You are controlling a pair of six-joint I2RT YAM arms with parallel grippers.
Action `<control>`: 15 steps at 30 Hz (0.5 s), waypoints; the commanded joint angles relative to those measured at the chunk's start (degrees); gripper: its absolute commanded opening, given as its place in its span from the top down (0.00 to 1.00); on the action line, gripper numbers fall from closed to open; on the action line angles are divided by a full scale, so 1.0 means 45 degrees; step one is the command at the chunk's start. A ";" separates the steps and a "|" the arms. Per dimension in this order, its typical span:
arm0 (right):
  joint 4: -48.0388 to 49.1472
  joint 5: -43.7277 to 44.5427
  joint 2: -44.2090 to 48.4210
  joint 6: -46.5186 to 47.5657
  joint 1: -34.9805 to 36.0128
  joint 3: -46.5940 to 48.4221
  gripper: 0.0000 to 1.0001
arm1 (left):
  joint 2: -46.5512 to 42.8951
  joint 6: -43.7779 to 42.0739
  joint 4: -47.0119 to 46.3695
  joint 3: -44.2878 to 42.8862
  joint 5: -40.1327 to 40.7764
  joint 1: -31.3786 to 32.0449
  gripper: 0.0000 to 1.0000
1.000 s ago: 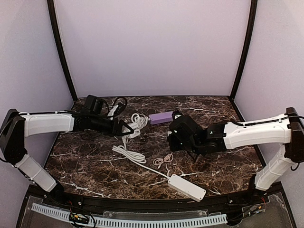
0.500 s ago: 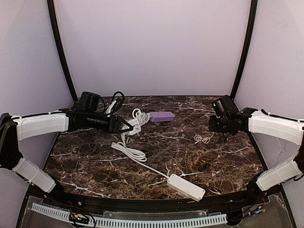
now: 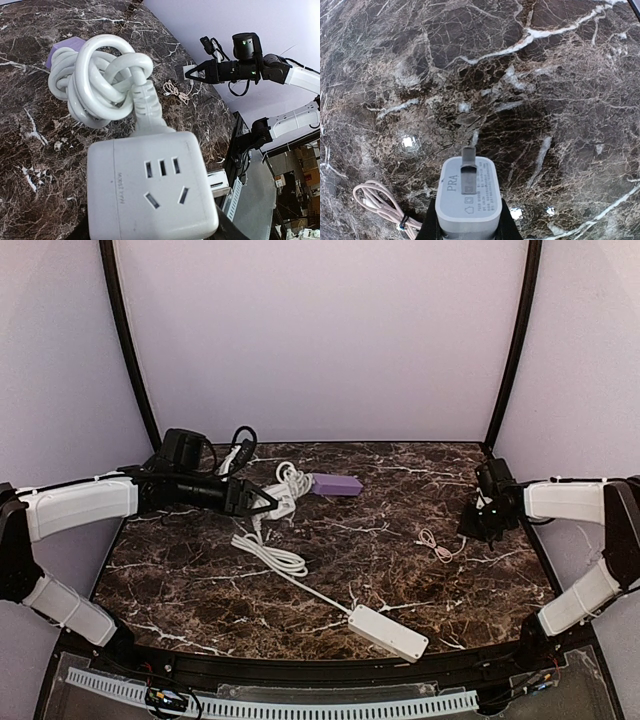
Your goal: Pull the plug off the socket
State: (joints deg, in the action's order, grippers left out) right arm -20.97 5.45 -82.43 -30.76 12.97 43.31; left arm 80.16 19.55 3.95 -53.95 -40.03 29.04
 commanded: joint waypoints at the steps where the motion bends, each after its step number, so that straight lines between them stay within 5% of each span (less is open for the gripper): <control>1: 0.0800 -0.0813 -0.0286 -0.0049 -0.0363 -0.0235 0.99 | -0.1176 -0.0821 -0.0630 -0.0323 0.0100 -0.0085 0.97; 6: 0.0814 -0.0515 -0.0711 -0.0086 -0.0456 -0.0205 0.87 | -0.1046 -0.0812 -0.0545 -0.0352 0.0047 -0.0085 0.97; 15: 0.0864 -0.0183 -0.0685 -0.0181 -0.0538 -0.0288 0.46 | -0.0891 -0.0768 -0.0564 -0.0332 -0.0039 -0.0085 0.97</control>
State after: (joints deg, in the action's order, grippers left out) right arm -18.37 3.79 -85.30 -31.20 10.96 42.68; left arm 78.08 17.56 6.33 -53.95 -38.44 29.04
